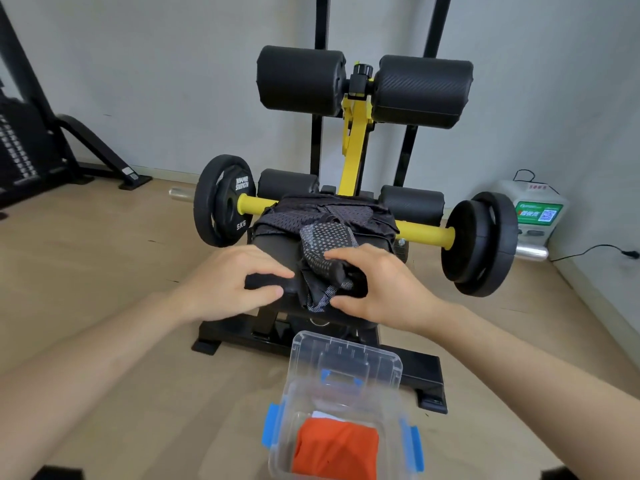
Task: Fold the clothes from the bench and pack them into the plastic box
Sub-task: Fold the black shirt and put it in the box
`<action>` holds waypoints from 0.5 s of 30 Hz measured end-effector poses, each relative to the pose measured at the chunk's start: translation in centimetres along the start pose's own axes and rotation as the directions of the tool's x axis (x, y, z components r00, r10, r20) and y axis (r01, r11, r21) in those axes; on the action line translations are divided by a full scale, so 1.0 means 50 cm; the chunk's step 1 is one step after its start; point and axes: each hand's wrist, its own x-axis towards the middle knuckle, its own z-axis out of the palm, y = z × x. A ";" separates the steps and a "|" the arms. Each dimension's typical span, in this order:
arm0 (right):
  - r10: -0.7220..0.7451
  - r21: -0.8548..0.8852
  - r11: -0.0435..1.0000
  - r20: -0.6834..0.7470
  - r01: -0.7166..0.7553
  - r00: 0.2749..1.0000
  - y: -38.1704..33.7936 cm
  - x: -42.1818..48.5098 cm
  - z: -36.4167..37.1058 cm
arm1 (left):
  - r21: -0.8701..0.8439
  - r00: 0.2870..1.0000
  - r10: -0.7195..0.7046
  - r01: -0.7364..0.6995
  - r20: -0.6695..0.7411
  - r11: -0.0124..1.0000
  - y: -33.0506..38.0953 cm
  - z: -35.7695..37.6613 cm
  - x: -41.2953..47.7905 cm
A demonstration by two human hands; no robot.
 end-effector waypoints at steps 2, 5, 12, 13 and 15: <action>-0.063 -0.020 0.998 0.057 0.064 0.996 0.005 -0.012 0.014 | 0.000 0.993 0.000 0.000 -0.118 1.000 -0.008 -0.009 -0.003; -0.117 -0.028 0.992 0.079 0.120 0.990 0.008 -0.022 0.024 | -0.006 0.985 0.016 -0.017 -0.173 1.000 0.002 -0.008 0.007; -0.191 0.027 0.981 0.045 0.190 0.981 -0.003 -0.040 -0.002 | 0.047 0.991 0.015 -0.021 0.133 0.999 0.050 0.033 0.056; -0.150 0.109 0.982 -0.021 0.151 0.988 -0.004 -0.044 -0.007 | 0.055 0.992 0.010 -0.017 0.128 0.998 0.048 0.034 0.058; 0.025 0.298 0.954 -0.164 0.025 0.986 -0.005 -0.045 -0.019 | 0.051 0.995 -0.007 0.001 0.100 0.999 0.047 0.035 0.061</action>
